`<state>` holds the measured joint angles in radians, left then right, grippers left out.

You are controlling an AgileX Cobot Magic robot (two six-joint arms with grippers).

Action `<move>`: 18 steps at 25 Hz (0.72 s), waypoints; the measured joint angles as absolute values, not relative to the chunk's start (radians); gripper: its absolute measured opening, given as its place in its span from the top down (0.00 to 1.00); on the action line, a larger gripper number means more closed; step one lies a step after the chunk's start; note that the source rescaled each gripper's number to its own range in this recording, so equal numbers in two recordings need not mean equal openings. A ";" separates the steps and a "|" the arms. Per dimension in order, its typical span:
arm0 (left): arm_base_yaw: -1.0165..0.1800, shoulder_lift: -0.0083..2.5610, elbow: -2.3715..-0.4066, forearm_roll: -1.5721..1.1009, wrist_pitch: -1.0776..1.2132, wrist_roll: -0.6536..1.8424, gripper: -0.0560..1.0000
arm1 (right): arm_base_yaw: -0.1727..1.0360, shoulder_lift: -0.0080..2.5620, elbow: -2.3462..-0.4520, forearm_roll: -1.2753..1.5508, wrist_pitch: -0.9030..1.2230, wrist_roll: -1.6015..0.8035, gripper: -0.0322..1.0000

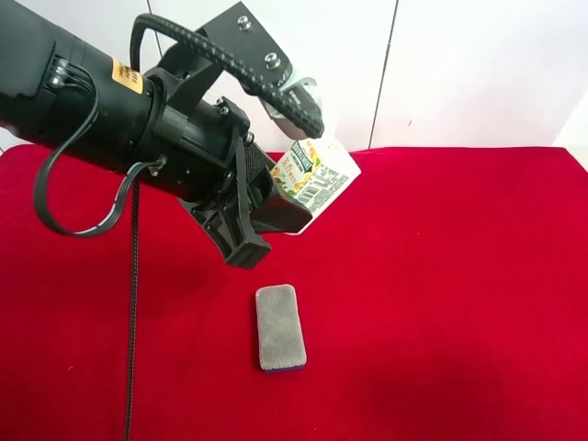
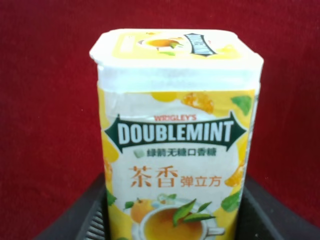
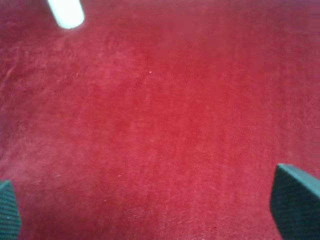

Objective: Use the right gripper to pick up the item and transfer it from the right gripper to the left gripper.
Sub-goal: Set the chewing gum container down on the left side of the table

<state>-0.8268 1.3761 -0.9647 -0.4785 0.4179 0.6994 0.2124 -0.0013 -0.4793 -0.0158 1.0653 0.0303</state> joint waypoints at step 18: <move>-0.337 1.376 -0.965 -0.187 0.699 0.104 0.95 | 0.134 -0.001 -0.479 -0.016 1.065 0.030 0.02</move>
